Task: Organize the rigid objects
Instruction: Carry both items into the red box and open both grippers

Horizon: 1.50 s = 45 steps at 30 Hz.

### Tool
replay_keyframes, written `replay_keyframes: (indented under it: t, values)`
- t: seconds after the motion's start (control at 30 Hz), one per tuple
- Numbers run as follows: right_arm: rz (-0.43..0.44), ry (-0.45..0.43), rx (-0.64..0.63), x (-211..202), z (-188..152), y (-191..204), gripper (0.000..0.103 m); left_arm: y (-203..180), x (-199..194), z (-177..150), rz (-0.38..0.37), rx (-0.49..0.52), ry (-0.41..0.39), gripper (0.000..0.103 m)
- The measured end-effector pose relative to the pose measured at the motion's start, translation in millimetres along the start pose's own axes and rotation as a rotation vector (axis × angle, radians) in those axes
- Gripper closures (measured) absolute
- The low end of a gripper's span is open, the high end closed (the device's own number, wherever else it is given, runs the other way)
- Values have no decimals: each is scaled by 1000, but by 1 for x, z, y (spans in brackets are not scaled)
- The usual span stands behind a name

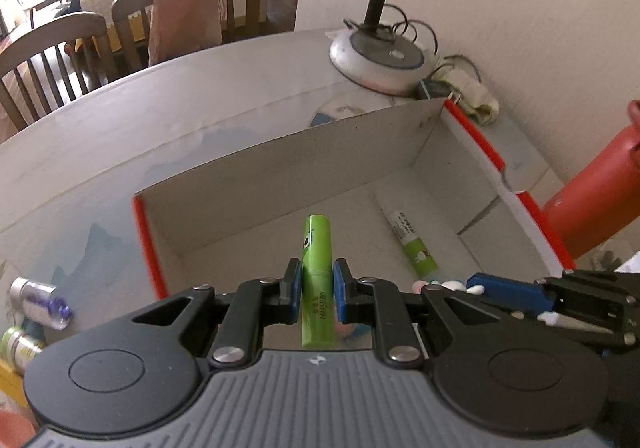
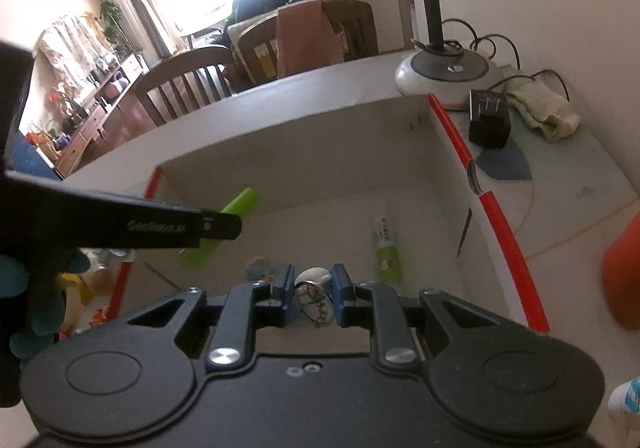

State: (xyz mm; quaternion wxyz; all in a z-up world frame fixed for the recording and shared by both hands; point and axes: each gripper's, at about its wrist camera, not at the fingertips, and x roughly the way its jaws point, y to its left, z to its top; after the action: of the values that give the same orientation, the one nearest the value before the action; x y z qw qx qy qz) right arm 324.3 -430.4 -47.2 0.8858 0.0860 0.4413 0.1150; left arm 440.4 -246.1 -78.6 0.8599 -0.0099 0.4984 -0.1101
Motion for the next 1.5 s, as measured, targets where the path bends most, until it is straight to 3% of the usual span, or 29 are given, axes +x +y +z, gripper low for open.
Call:
replay_keyframes:
  t: [0.7, 1.0, 1.5]
  values:
    - [-48, 52, -57, 39, -12, -13, 85, -27, 86, 18, 10, 48, 97, 87]
    - [-58, 117, -106, 40, -16, -8, 81, -28, 101, 16, 9, 48, 145, 87]
    - [-33, 109, -76, 32, -13, -12, 69, -26, 98, 12, 32, 46, 173, 87]
